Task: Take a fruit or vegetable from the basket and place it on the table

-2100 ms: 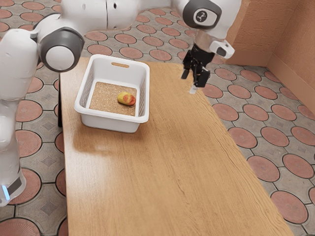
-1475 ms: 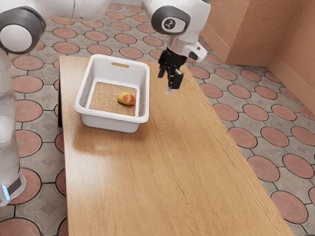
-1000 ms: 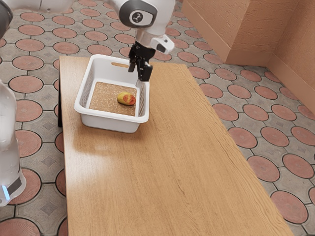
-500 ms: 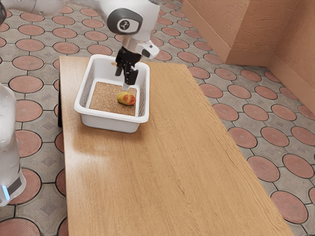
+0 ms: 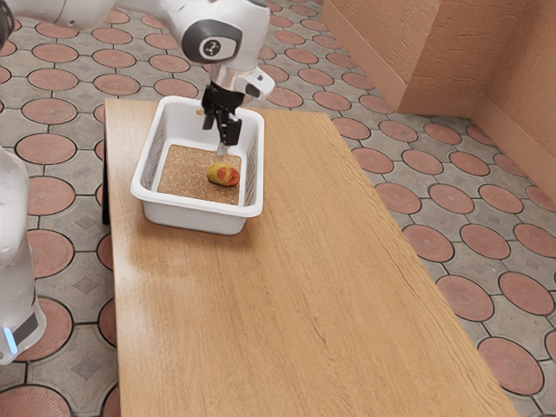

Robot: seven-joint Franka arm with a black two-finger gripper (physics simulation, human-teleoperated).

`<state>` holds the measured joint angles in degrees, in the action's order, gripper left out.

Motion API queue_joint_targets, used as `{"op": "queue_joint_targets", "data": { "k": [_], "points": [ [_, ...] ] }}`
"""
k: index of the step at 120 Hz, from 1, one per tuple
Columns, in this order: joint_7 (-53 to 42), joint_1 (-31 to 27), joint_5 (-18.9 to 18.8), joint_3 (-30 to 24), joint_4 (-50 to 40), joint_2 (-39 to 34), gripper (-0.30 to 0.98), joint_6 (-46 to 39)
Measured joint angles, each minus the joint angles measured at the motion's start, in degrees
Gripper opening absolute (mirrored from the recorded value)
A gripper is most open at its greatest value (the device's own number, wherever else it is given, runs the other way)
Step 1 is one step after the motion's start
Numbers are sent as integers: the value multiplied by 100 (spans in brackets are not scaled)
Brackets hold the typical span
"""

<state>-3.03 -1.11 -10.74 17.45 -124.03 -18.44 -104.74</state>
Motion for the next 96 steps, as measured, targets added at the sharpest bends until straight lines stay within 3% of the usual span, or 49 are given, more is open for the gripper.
{"op": "queue_joint_targets", "data": {
  "k": [96],
  "points": [
    [35, 17, 72, 190, -178, 612, 69, -945]
  ]
}}
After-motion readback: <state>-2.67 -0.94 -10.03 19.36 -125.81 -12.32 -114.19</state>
